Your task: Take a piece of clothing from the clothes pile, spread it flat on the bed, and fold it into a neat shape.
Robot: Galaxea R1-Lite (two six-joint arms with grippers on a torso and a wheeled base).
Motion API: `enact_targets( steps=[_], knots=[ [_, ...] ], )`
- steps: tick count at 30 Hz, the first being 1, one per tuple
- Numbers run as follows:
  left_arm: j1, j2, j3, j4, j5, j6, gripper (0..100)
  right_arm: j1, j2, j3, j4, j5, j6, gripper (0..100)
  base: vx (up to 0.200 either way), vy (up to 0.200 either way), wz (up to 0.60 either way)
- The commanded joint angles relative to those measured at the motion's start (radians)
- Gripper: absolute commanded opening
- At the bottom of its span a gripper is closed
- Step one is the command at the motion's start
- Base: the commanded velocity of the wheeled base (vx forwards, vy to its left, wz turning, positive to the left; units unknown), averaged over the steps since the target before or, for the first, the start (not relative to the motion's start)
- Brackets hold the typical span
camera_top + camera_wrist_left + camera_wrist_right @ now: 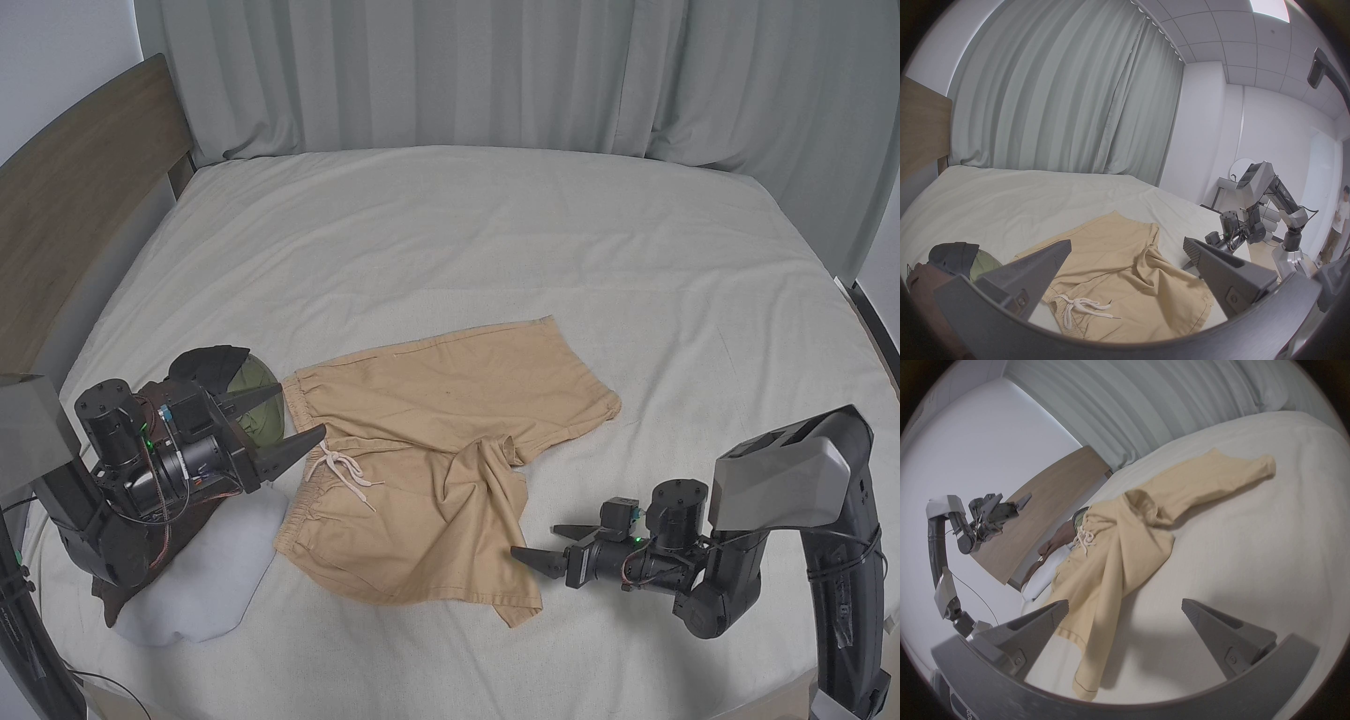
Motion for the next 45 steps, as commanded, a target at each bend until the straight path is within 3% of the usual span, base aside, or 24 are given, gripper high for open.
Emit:
enact_targets(
  steps=[1, 7, 8, 17, 28, 32, 37, 45],
  knots=[
    [-0.002, 0.002, 0.001, -0.001, 0.0, -0.002, 100, 0.021, 0.049, -0.003, -0.001, 0.001, 0.0, 100, 0.0, 0.0, 0.0],
    [-0.001, 0.002, -0.002, -0.001, 0.0, -0.002, 100, 0.024, 0.057, -0.008, -0.002, 0.001, 0.004, 100, 0.0, 0.0, 0.0],
    [-0.001, 0.002, -0.002, -0.001, 0.0, -0.002, 100, 0.024, 0.057, -0.008, -0.002, 0.001, 0.004, 0, 0.0, 0.0, 0.0],
    [0.002, 0.002, -0.002, -0.001, 0.0, -0.002, 100, 0.044, 0.029, 0.002, -0.005, 0.004, 0.006, 0, 0.0, 0.0, 0.0],
    [0.004, 0.0, -0.006, -0.001, 0.0, -0.002, 100, 0.004, -0.19, 0.06, -0.001, 0.045, 0.009, 0, 0.0, 0.0, 0.0],
    [0.004, 0.0, -0.002, -0.001, 0.0, -0.002, 100, -0.014, -0.21, 0.072, 0.001, 0.044, -0.011, 0, 0.0, 0.0, 0.0],
    [0.004, 0.0, -0.004, -0.001, 0.002, -0.002, 100, -0.057, -0.207, 0.077, 0.001, 0.044, -0.097, 0, 0.0, 0.0, 0.0],
    [0.004, 0.0, -0.002, -0.001, 0.0, -0.002, 100, -0.053, -0.187, 0.107, 0.003, 0.042, -0.111, 0, 0.0, 0.0, 0.0]
  ],
)
